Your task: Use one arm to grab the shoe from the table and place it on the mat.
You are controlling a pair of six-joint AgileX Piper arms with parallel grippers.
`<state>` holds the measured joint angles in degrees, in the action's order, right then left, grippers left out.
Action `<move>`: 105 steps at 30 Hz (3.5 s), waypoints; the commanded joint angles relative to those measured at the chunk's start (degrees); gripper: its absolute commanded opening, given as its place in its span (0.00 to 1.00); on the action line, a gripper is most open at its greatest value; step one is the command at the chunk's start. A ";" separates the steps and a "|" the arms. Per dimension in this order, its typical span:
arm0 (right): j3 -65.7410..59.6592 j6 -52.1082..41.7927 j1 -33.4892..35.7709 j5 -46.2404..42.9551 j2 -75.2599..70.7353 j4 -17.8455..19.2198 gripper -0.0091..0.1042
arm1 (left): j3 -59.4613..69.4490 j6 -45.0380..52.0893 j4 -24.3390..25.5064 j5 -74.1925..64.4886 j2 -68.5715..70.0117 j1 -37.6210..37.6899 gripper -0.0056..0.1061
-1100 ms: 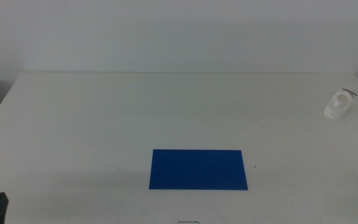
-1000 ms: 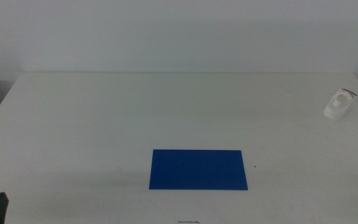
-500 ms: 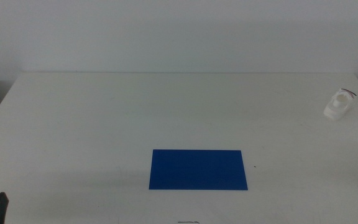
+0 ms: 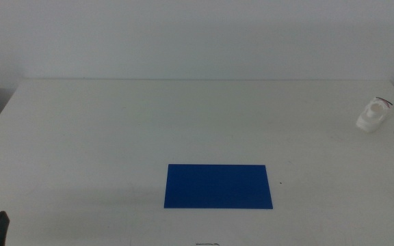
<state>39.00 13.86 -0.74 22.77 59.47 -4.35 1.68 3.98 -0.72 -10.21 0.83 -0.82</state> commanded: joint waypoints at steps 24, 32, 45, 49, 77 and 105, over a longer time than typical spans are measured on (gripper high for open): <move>60.03 19.91 -0.71 33.63 47.08 14.65 0.88 | -0.19 -0.84 -0.49 4.76 1.11 0.05 0.89; 77.77 22.50 -1.50 40.68 60.61 17.76 0.83 | -0.19 -0.84 -0.49 4.76 1.11 0.05 0.89; 87.39 24.29 -9.64 42.60 72.54 6.36 0.73 | -0.19 -0.84 -0.49 4.76 1.11 0.05 0.89; 87.39 24.07 -9.90 40.49 73.38 5.05 0.70 | -0.19 -0.84 -0.49 4.76 1.11 0.05 0.89; 87.91 20.19 -9.65 35.80 76.58 4.35 0.18 | -0.19 -0.84 -0.49 4.76 1.11 0.05 0.89; 62.40 26.76 26.21 41.97 49.11 17.06 0.07 | -0.19 -0.84 -0.49 4.76 1.11 0.05 0.89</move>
<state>100.60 38.66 23.57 66.14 111.79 10.93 1.68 3.98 -0.72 -10.21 0.83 -0.82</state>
